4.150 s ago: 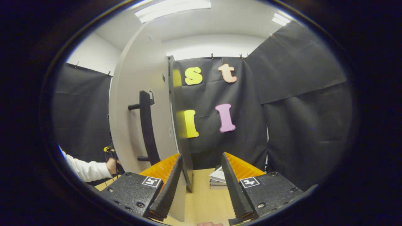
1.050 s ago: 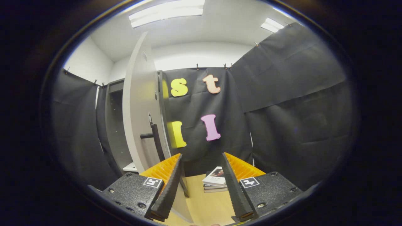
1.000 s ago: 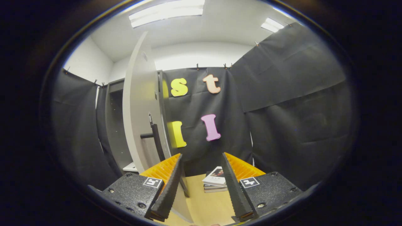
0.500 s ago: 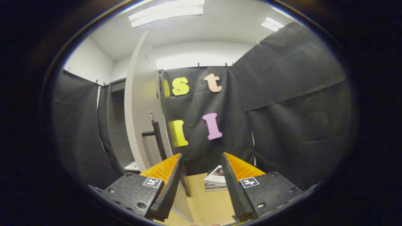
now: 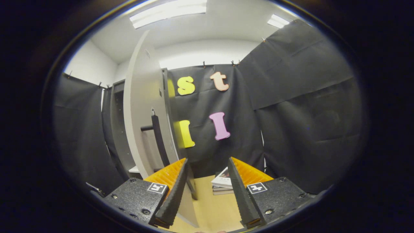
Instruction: Open the cabinet door with the right hand, grasp the bottle in the cabinet with the left hand and place it on the coaster, then close the cabinet door with the right hand.
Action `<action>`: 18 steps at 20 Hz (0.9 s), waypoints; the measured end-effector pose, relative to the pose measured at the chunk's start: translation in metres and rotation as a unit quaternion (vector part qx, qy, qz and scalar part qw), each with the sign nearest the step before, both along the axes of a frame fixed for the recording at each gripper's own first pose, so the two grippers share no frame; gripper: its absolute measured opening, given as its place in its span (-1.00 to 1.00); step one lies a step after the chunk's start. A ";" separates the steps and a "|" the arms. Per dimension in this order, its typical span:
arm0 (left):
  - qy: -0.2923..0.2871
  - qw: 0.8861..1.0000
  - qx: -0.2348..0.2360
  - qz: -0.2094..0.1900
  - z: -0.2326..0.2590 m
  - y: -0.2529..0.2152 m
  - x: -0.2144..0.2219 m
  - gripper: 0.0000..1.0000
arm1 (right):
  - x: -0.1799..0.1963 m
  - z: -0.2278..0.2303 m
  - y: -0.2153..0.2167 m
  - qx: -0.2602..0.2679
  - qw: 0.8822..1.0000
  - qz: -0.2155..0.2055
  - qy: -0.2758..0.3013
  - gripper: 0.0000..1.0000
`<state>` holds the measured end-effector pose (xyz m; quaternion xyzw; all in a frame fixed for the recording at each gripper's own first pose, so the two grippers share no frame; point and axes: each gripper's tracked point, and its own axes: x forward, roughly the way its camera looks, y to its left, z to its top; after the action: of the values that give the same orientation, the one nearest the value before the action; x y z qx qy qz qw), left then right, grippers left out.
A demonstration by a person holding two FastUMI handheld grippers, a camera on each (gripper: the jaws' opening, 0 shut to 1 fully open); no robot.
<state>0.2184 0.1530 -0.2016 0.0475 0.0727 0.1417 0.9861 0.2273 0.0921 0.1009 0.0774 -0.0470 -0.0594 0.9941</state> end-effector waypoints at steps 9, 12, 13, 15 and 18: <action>-0.007 0.999 0.000 -0.033 0.116 -0.042 -0.004 0.94 | 0.012 -0.005 0.008 -0.029 0.999 0.036 -0.002 0.52; -0.012 0.998 -0.001 -0.056 0.151 -0.067 -0.001 0.95 | 0.018 -0.002 0.010 -0.039 0.998 0.043 -0.009 0.52; -0.016 0.998 -0.005 -0.068 0.162 -0.077 0.001 0.95 | 0.018 -0.001 0.010 -0.043 0.998 0.046 -0.011 0.52; -0.017 0.996 -0.014 -0.085 0.184 -0.090 0.001 0.94 | 0.018 0.002 0.017 -0.044 0.997 0.061 -0.015 0.53; -0.026 0.995 -0.026 -0.098 0.208 -0.102 -0.002 0.92 | 0.021 0.000 0.025 -0.053 0.995 0.086 -0.008 0.51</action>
<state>0.2161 0.0511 0.0066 0.0248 0.0456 0.0437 0.9977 0.2486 0.1172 0.1009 0.0286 -0.0514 0.0297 0.9978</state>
